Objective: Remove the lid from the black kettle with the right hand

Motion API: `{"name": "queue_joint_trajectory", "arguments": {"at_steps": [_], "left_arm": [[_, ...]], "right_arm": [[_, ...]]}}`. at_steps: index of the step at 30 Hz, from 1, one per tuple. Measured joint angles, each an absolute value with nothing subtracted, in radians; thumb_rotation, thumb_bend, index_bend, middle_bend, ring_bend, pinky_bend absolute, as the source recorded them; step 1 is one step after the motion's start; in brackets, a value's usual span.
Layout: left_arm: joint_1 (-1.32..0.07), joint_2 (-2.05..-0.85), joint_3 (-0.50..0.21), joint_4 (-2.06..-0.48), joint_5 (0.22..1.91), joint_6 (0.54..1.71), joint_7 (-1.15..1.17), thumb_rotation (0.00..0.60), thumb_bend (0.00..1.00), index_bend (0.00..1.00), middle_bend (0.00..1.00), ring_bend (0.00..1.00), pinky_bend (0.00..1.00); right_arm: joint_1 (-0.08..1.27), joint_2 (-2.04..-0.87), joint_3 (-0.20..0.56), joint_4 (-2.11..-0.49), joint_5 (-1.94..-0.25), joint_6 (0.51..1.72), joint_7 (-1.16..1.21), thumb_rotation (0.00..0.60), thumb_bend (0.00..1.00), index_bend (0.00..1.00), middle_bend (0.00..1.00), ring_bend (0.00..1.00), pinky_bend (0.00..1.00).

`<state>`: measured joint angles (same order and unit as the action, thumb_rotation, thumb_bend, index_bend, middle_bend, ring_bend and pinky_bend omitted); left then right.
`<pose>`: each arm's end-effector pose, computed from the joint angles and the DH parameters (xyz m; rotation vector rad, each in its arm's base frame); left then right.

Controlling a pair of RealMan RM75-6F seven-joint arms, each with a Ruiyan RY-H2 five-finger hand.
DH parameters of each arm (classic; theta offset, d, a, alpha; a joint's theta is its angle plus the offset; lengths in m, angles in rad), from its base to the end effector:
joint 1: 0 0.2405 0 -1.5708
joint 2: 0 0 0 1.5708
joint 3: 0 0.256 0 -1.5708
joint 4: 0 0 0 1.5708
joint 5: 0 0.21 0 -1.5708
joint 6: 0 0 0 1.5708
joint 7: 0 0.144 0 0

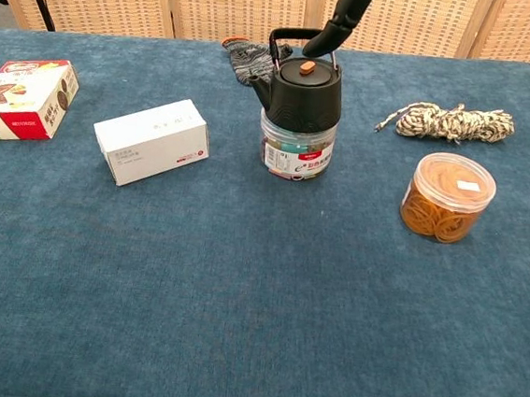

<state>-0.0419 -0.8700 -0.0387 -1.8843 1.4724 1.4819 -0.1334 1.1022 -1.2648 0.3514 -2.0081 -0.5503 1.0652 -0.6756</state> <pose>-0.2826 0.1630 0.2090 -1.2927 -1.0663 -0.9744 0.0108 -0.3435 0.0653 1.9172 -0.9175 1.0376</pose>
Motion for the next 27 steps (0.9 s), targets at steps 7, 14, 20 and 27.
{"name": "queue_joint_trajectory", "arguments": {"at_steps": [7, 14, 20, 27], "left_arm": [[-0.047, -0.869, -0.04, -1.886, 1.462, 1.472, -0.124, 0.6, 0.0, 0.0, 0.0, 0.0, 0.0], [-0.046, -0.869, -0.039, -1.887, 1.46, 1.473, -0.121, 0.6, 0.0, 0.0, 0.0, 0.0, 0.0], [-0.045, -0.868, -0.041, -1.886, 1.45, 1.474, -0.126, 0.6, 0.0, 0.0, 0.0, 0.0, 0.0], [-0.047, -0.865, -0.044, -1.883, 1.44, 1.468, -0.136, 0.6, 0.0, 0.0, 0.0, 0.0, 0.0]], "right_arm": [[1.199, -1.32, 0.366, -1.879, -0.404, 1.09, -0.748, 0.6, 0.3, 0.32, 0.0, 0.0, 0.0], [1.218, -1.362, 0.338, -1.804, -0.406, 1.076, -0.746, 0.6, 0.38, 0.34, 0.0, 0.0, 0.0], [1.218, -1.412, 0.308, -1.739, -0.45, 1.065, -0.723, 0.6, 0.39, 0.36, 0.0, 0.0, 0.0], [1.227, -1.469, 0.285, -1.656, -0.495, 1.067, -0.725, 0.6, 0.39, 0.36, 0.01, 0.0, 0.0]]}}
